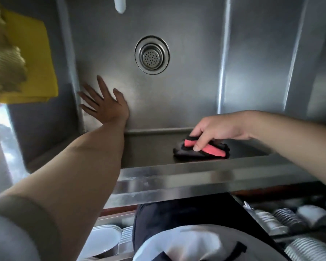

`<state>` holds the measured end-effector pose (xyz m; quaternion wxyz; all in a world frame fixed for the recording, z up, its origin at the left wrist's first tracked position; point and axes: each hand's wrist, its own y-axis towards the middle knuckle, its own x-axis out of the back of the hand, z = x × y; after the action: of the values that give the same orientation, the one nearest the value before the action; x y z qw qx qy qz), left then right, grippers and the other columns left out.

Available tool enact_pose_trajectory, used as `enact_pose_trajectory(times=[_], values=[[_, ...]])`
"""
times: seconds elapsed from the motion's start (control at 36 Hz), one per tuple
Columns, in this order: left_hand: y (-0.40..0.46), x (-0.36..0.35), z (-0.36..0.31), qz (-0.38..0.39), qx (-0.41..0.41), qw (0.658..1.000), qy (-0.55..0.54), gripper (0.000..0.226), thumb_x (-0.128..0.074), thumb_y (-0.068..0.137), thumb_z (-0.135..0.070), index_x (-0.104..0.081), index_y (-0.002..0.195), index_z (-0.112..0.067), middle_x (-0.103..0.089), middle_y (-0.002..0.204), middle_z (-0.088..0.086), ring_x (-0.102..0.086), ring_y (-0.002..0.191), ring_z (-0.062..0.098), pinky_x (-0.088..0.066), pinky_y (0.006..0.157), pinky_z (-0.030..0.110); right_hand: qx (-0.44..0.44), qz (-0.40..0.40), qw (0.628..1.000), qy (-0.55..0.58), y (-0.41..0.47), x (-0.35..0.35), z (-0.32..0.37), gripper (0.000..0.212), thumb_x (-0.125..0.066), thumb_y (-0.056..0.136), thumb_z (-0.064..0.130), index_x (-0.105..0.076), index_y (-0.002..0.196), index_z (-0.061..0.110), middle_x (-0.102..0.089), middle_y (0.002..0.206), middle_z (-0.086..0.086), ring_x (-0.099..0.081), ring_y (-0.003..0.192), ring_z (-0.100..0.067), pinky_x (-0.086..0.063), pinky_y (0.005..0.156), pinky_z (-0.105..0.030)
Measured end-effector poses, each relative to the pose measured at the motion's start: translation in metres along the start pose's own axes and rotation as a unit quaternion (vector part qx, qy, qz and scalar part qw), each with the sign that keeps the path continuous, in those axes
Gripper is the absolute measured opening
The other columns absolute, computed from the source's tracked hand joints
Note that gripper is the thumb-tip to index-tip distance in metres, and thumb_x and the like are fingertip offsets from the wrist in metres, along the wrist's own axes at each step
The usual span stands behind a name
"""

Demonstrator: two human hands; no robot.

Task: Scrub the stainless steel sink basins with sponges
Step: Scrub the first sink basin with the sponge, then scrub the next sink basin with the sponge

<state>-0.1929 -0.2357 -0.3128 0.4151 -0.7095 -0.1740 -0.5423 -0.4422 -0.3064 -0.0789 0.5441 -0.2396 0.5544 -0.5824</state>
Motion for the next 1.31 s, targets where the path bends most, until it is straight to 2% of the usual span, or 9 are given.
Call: enact_pose_trajectory(times=[0.14,0.22,0.36,0.44,0.61,0.83,1.06,1.17,1.31], values=[[0.016,0.039,-0.001,0.177,0.013,0.984,0.033,0.075,-0.034,0.093,-0.053,0.006,0.156,-0.042,0.010,0.167,0.006,0.009,0.153,0.036,-0.005,0.118,0.062,0.003,0.013,0.999,0.036,-0.060,-0.004,-0.001,0.025,-0.061,0.089,0.002,-0.075,0.077,0.018,-0.062,0.060,-0.001,-0.055,0.050,-0.010,-0.040,0.050,-0.021],[0.024,0.079,-0.014,0.248,0.038,0.968,-0.005,0.072,-0.052,0.083,-0.044,-0.026,0.150,-0.032,-0.013,0.162,0.015,-0.018,0.147,0.042,-0.024,0.116,0.056,0.039,-0.093,0.991,0.085,-0.093,-0.012,-0.010,0.024,-0.063,0.088,0.003,-0.075,0.074,0.019,-0.063,0.064,-0.006,-0.056,0.056,-0.013,-0.041,0.055,-0.022],[0.000,0.145,-0.051,0.320,0.024,0.936,-0.144,0.025,-0.055,0.098,-0.025,-0.068,0.102,-0.004,-0.069,0.106,0.014,-0.065,0.098,0.028,-0.051,0.086,0.029,0.137,-0.321,0.905,0.243,-0.135,-0.031,-0.038,0.014,-0.061,0.087,-0.003,-0.071,0.096,0.001,-0.058,0.081,-0.042,-0.052,0.076,-0.030,-0.036,0.080,-0.039],[-0.036,0.174,-0.075,0.347,-0.008,0.905,-0.246,0.014,-0.054,0.099,-0.008,-0.067,0.102,-0.003,-0.064,0.077,0.005,-0.053,0.061,0.013,-0.039,0.052,0.016,0.185,-0.399,0.823,0.359,-0.152,-0.043,-0.053,0.031,-0.056,0.089,-0.011,-0.064,0.119,-0.006,-0.063,0.119,-0.035,-0.058,0.102,-0.032,-0.044,0.099,-0.053],[-0.120,0.214,-0.123,0.413,-0.095,0.864,-0.272,0.033,-0.046,0.098,0.001,-0.061,0.127,-0.003,-0.059,0.102,0.012,-0.050,0.084,0.021,-0.036,0.065,0.022,0.250,-0.456,0.676,0.522,-0.174,-0.054,-0.080,0.029,-0.049,0.094,-0.009,-0.059,0.121,-0.005,-0.063,0.114,-0.024,-0.060,0.106,-0.033,-0.045,0.101,-0.058],[-0.203,0.219,-0.199,0.464,-0.188,0.829,-0.251,0.031,-0.051,0.099,-0.008,-0.061,0.128,-0.009,-0.064,0.108,0.009,-0.055,0.097,0.021,-0.042,0.082,0.028,0.395,-0.316,0.617,0.603,-0.209,-0.020,-0.148,0.029,-0.054,0.089,0.015,-0.071,0.112,0.018,-0.073,0.110,-0.008,-0.071,0.099,-0.023,-0.058,0.085,-0.045],[-0.272,0.171,-0.251,0.430,-0.131,0.845,-0.290,0.072,-0.063,0.096,-0.033,-0.024,0.157,-0.032,-0.043,0.135,-0.007,-0.047,0.130,0.017,-0.036,0.115,0.042,0.370,-0.322,0.723,0.486,-0.203,0.043,-0.199,0.027,-0.071,0.077,0.008,-0.075,0.100,0.021,-0.075,0.102,-0.006,-0.070,0.093,-0.025,-0.055,0.086,-0.048],[-0.332,0.139,-0.270,0.352,-0.050,0.854,-0.380,0.089,-0.069,0.092,-0.023,-0.010,0.158,-0.024,-0.066,0.119,0.010,-0.064,0.101,0.019,-0.053,0.093,0.030,0.368,-0.381,0.766,0.365,-0.195,0.071,-0.234,0.024,-0.066,0.086,-0.007,-0.071,0.093,0.015,-0.073,0.089,0.001,-0.065,0.083,-0.013,-0.052,0.083,-0.032],[-0.371,0.123,-0.288,0.223,-0.002,0.906,-0.360,0.093,-0.067,0.089,-0.028,-0.005,0.158,-0.033,-0.043,0.144,0.034,-0.045,0.133,0.045,-0.040,0.111,0.055,0.317,-0.458,0.802,0.216,-0.197,0.101,-0.292,0.026,-0.070,0.085,-0.003,-0.071,0.097,0.020,-0.070,0.090,-0.001,-0.057,0.075,-0.011,-0.045,0.067,-0.017]])
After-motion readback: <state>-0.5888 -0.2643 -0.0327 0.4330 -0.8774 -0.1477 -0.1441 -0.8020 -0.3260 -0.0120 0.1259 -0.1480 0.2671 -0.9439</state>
